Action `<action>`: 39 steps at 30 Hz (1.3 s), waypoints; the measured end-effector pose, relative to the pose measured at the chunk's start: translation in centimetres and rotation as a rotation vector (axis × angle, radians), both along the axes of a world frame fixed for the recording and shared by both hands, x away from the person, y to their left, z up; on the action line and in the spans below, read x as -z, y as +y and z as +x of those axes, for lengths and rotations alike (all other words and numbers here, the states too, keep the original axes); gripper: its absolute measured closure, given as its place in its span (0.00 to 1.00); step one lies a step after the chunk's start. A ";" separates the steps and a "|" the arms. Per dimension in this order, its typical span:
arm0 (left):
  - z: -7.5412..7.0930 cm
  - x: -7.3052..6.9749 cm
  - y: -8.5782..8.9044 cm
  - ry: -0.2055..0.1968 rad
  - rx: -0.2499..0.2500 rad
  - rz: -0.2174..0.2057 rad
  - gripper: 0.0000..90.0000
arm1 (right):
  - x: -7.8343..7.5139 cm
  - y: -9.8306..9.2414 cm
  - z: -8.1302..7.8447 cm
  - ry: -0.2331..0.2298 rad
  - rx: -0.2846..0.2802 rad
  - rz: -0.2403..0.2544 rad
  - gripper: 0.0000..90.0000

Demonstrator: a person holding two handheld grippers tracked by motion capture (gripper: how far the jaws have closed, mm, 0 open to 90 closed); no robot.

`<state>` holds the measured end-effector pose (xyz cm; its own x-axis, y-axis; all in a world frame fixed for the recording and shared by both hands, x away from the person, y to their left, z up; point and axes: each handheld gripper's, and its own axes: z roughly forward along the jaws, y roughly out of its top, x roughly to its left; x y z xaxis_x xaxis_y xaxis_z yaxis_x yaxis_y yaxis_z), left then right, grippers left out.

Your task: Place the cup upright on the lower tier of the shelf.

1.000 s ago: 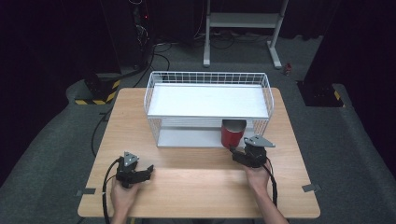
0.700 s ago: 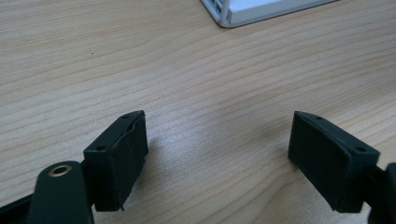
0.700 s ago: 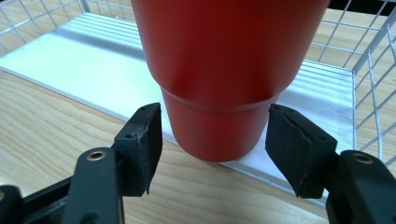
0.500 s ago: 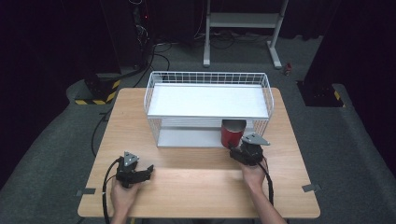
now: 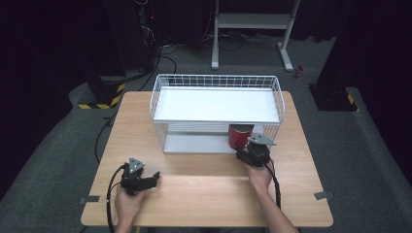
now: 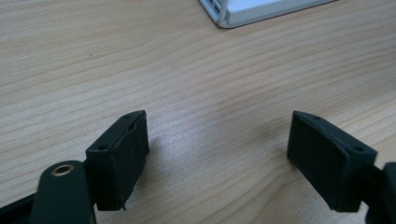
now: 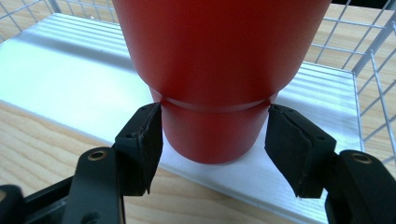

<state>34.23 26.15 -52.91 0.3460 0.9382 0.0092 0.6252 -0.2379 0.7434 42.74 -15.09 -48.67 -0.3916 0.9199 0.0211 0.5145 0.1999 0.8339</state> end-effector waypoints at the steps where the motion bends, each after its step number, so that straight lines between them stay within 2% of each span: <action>1: 0.0 0.0 0.0 0.001 0.001 0.000 0.23 | 0.0 0.0 0.2 -0.004 -0.004 -0.005 0.41; 15: 0.0 0.0 0.0 0.000 0.000 0.000 0.23 | 0.2 0.6 1.8 0.008 0.024 -0.015 0.48; 24: 0.0 0.0 0.0 0.001 0.002 0.001 0.23 | 0.7 0.8 2.4 0.022 0.036 0.007 0.53; 36: 0.0 0.0 0.0 0.000 0.001 0.002 0.23 | 0.7 0.9 3.5 0.019 0.040 -0.027 0.55; 39: 0.0 0.0 0.0 0.001 0.000 0.002 0.23 | 0.7 1.0 3.6 0.030 0.047 -0.019 0.55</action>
<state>34.21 26.15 -52.91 0.3462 0.9381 0.0107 0.6255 -0.2393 0.7426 46.34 -14.11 -49.36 -0.3472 0.9377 0.0145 0.5480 0.1903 0.8145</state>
